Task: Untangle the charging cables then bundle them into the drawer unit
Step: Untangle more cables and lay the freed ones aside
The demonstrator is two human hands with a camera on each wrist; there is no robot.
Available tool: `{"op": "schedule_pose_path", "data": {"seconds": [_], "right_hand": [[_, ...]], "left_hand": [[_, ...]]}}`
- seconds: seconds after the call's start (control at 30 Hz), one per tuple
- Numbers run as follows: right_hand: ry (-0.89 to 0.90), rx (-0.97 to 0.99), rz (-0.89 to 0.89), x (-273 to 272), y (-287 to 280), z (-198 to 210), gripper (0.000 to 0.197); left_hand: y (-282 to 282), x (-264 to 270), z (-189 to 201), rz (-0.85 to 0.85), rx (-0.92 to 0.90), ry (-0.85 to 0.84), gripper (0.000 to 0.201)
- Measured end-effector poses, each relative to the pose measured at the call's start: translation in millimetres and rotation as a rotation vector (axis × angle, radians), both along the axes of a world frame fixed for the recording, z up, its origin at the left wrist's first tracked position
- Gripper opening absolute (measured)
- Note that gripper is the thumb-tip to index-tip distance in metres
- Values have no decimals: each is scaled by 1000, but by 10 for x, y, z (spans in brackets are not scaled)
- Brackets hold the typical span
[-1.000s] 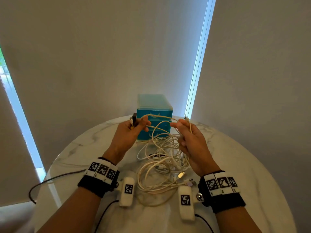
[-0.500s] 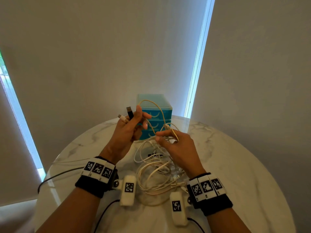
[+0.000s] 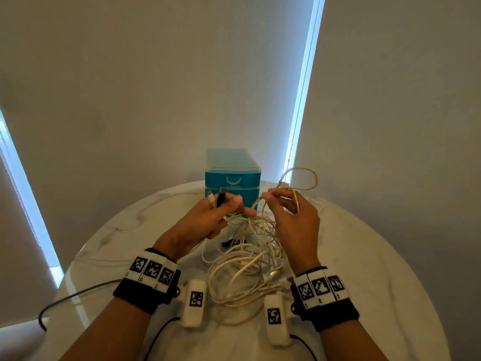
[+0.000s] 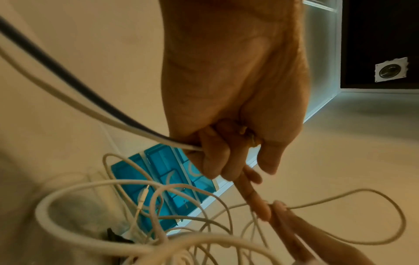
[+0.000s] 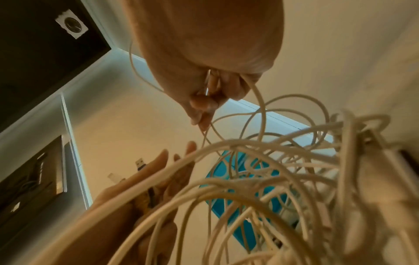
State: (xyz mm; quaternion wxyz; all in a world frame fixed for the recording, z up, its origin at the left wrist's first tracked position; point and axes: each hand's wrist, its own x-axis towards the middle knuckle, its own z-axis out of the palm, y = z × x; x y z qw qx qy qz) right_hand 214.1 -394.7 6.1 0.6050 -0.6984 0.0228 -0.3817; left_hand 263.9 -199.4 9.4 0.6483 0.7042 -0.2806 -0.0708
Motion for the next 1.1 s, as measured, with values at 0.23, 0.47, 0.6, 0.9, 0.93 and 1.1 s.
{"op": "schedule_pose_path", "data": {"seconds": [0.23,0.47,0.6,0.9,0.93,1.1], "right_hand": [[-26,234,108,-126,-33,182,14],[-62,368,247,-168,-136,279,18],[-16,351,318,-176,-84,249,26],[5,367,548,-178,2,253,14],[0,371,580,-181,5,262,14],[118,140,396,-119,7,202,22]], "left_hand": [[-46,-87,23,-10,220,-61,31],[-15,-14,13,67,161,-20,32],[-46,-10,-30,96,111,-29,29],[-79,32,-56,246,36,-88,17],[-86,35,-54,247,48,-86,18],[-103,66,-117,275,41,-137,11]]}}
